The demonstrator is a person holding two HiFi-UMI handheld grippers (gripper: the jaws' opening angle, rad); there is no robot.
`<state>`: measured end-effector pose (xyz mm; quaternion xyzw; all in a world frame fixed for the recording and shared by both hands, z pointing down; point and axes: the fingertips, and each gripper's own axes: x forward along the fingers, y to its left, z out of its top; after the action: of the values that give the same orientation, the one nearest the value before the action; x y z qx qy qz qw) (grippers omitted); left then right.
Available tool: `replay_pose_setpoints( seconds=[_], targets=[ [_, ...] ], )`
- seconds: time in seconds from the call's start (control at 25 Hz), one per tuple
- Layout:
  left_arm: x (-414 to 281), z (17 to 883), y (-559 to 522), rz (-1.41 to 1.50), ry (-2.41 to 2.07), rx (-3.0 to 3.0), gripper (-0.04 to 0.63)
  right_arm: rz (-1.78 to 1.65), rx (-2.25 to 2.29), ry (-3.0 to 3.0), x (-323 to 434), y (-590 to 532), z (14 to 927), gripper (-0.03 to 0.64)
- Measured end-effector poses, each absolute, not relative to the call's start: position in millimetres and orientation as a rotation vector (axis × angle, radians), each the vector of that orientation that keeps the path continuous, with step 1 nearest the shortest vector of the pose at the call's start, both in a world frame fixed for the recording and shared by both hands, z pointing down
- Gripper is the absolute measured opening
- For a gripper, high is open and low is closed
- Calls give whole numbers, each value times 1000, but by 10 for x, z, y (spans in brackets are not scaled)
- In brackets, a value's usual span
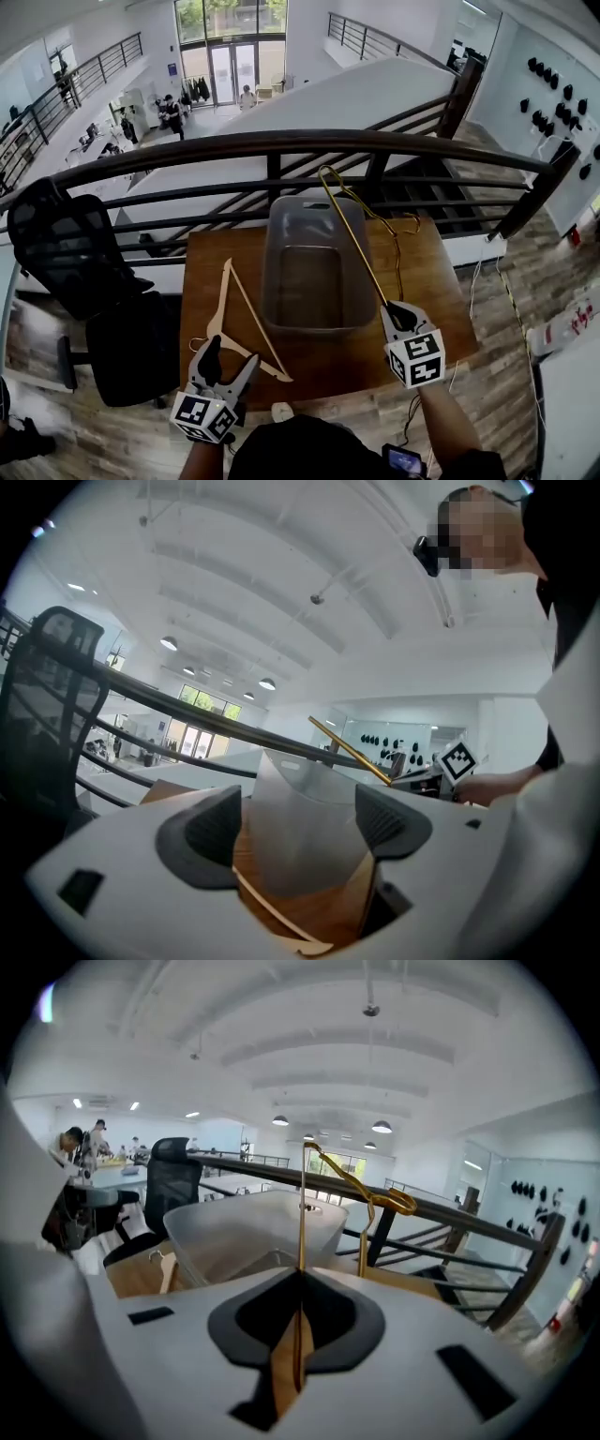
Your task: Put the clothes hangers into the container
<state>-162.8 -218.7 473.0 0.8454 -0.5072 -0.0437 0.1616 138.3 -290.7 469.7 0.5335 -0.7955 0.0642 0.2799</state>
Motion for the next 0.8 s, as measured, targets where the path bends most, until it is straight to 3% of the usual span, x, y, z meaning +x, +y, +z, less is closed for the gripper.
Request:
replay_pose_setpoints(
  seconds=[0.8],
  targets=[
    [-1913, 4751, -2164, -188, -1500, 2366, 371, -333, 857, -1493, 1117, -3205, 4880, 29]
  ],
)
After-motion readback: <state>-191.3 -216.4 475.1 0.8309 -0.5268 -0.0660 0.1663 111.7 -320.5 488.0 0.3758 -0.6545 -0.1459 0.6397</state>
